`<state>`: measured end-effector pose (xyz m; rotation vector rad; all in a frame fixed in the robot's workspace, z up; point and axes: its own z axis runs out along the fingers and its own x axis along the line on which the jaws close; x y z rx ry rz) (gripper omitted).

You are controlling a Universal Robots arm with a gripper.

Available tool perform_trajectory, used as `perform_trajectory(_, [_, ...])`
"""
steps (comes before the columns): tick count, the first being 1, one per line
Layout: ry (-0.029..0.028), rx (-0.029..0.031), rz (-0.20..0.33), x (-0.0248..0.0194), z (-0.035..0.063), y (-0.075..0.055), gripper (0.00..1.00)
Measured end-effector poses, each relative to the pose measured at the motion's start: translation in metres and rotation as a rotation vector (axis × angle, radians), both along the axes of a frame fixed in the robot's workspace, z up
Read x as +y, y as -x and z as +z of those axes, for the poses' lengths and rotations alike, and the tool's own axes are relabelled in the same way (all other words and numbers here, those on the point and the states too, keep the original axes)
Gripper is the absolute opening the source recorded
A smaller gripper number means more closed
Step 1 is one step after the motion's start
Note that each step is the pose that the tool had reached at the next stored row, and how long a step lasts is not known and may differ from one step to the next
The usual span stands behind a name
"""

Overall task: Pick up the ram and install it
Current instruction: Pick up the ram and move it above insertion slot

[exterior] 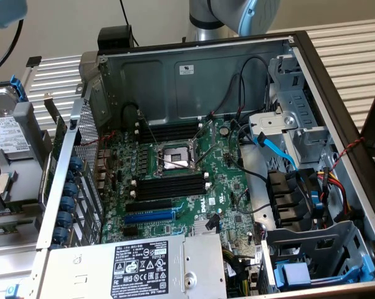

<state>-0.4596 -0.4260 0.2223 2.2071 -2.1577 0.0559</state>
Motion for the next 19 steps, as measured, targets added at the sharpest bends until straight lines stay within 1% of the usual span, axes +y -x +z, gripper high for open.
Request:
perform_trajectory(1, [-0.0023, -0.0001, 0.0, -0.0004, -0.0007, 0.0, 0.42])
perform_trajectory(2, [-0.0064, -0.0002, 0.0, -0.001, -0.0014, 0.0, 0.42])
perform_trajectory(3, [-0.0149, -0.0002, 0.0, -0.0015, -0.002, 0.0, 0.42])
perform_trajectory(5, [-0.0343, -0.0002, 0.0, -0.0022, -0.003, 0.0, 0.42])
perform_trajectory(6, [-0.0428, -0.0004, -0.001, -0.0025, -0.0035, 0.0, 0.42])
perform_trajectory(7, [-0.0479, -0.0005, -0.001, -0.0028, -0.004, 0.0, 0.42])
perform_trajectory(9, [-0.0497, -0.0006, -0.001, -0.0031, -0.0048, 0.0, 0.42])
perform_trajectory(14, [-0.0501, -0.0004, -0.002, -0.0041, -0.008, 0.0, 0.42])
perform_trajectory(19, [-0.0524, -0.0005, -0.003, -0.0048, -0.0109, -0.002, 0.42])
